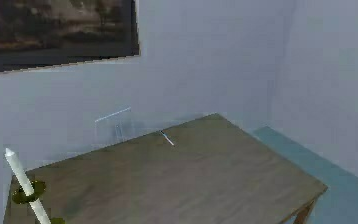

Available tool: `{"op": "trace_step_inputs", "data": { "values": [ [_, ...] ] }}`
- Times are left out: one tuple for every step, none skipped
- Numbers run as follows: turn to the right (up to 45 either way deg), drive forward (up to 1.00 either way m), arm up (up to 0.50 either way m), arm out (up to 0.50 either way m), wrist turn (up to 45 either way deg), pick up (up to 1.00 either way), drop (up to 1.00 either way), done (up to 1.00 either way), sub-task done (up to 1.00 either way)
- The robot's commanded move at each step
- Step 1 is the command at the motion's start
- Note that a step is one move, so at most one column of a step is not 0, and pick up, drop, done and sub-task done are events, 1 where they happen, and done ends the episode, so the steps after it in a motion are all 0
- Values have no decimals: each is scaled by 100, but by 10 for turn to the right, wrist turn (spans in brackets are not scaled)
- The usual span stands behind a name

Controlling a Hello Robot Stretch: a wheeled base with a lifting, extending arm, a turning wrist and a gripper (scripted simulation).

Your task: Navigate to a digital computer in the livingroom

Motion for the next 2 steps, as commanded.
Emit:
{"op": "trace_step_inputs", "data": {
  "values": [
    [450, 0, 0, 0, 0, 0, 0, 0, 0],
    [450, 0, 0, 0, 0, 0, 0, 0, 0]
  ]
}}
